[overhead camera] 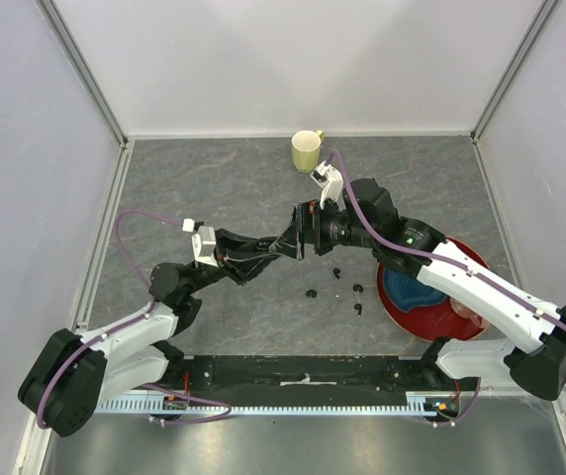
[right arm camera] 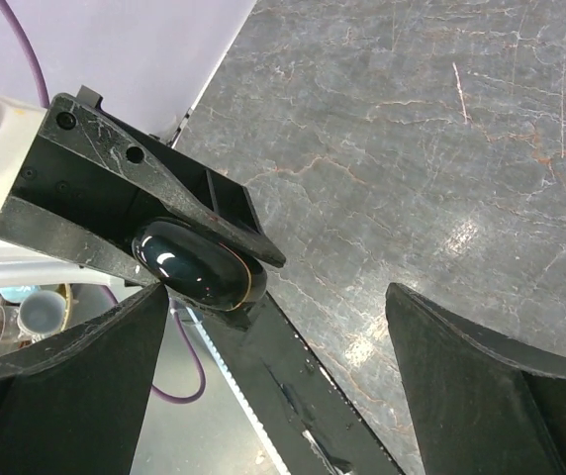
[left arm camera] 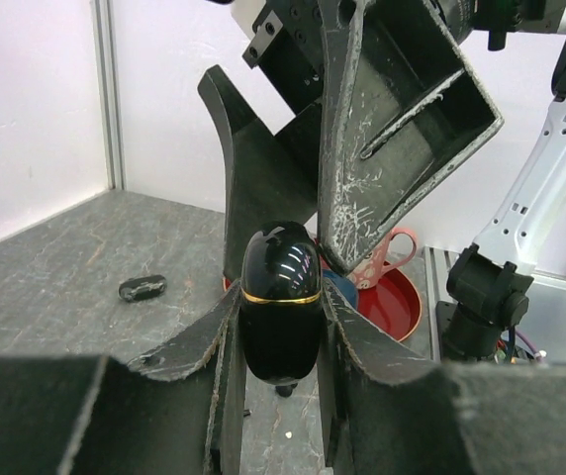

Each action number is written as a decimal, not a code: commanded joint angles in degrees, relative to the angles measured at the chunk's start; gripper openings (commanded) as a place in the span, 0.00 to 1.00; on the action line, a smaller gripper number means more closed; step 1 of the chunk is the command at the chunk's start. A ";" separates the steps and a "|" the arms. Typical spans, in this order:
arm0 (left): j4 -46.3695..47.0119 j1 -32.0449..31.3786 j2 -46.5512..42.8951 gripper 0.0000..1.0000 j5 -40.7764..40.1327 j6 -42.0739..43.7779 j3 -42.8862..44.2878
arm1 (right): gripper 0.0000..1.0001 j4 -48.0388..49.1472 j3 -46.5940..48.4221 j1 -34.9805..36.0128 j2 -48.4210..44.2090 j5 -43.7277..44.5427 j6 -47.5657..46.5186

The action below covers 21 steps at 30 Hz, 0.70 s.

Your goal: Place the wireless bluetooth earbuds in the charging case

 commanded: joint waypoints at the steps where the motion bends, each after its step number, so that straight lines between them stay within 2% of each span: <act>1: 10.60 -0.09 -1.52 0.02 1.19 -0.38 2.16 | 0.97 0.19 2.64 0.39 0.25 1.48 -1.13; 13: 8.84 -0.09 -3.27 0.02 5.50 -1.43 2.77 | 0.97 0.80 3.25 0.22 -0.62 5.09 1.24; 21: 6.64 -0.09 -5.39 0.02 5.94 -0.99 2.07 | 0.98 3.61 2.46 -1.36 -0.36 3.25 5.99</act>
